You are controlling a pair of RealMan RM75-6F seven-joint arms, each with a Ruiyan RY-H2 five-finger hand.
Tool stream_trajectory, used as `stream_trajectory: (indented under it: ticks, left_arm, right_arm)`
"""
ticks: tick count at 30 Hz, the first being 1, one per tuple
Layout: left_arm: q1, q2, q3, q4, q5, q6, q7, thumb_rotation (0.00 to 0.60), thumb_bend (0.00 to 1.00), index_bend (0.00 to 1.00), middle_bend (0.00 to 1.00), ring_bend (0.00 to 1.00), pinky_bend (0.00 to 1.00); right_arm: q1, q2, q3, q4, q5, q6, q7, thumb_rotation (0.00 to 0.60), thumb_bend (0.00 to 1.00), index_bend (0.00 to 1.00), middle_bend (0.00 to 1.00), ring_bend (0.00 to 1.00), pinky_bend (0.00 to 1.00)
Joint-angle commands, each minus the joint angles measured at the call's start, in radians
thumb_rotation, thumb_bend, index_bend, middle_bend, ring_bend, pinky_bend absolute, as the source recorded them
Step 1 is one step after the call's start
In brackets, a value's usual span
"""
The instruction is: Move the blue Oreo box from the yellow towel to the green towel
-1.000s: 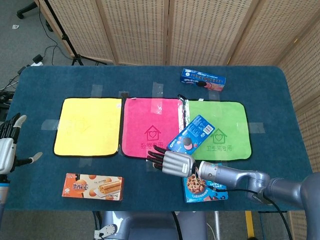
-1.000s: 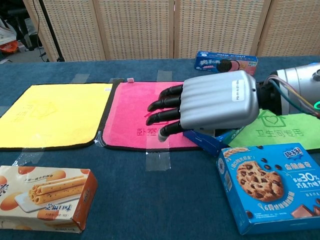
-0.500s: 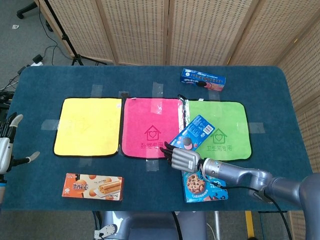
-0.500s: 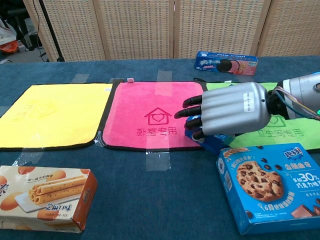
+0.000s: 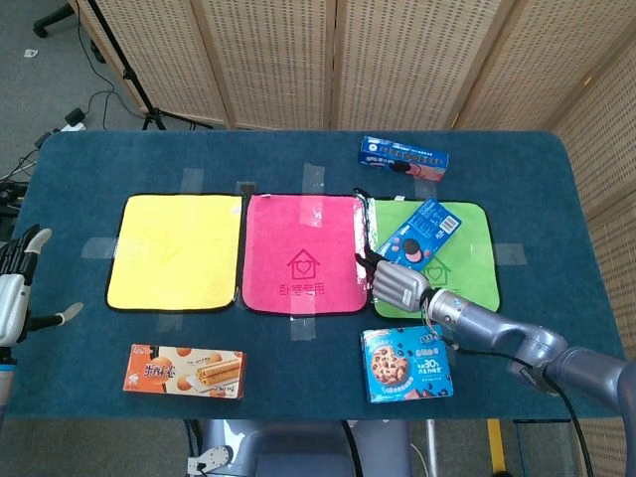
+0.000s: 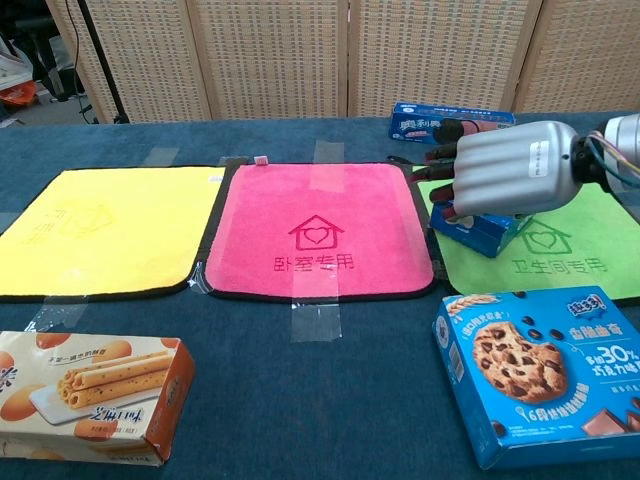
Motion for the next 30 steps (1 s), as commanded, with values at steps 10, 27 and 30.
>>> stream_trajectory:
  ticks: [10, 27, 30]
  left_arm:
    - [0.008, 0.009, 0.008, -0.003, 0.013, 0.008, -0.015, 0.600, 0.00, 0.00, 0.00, 0.00, 0.00]
    - [0.064, -0.072, 0.061, 0.119, 0.120, 0.129, 0.029, 0.600, 0.00, 0.00, 0.00, 0.00, 0.00]
    - [0.070, -0.088, 0.065, 0.147, 0.141, 0.150, 0.023, 0.600, 0.00, 0.00, 0.00, 0.00, 0.00]
  right_arm:
    - [-0.071, 0.043, -0.034, 0.141, -0.300, 0.658, 0.406, 0.600, 0.82, 0.31, 0.20, 0.16, 0.27]
    - [-0.596, 0.186, 0.039, -0.328, 0.298, 0.835, 0.367, 0.600, 0.00, 0.00, 0.00, 0.00, 0.02]
    - [-0.649, 0.170, 0.030, -0.343, 0.310, 0.857, 0.381, 0.600, 0.00, 0.00, 0.00, 0.00, 0.00]
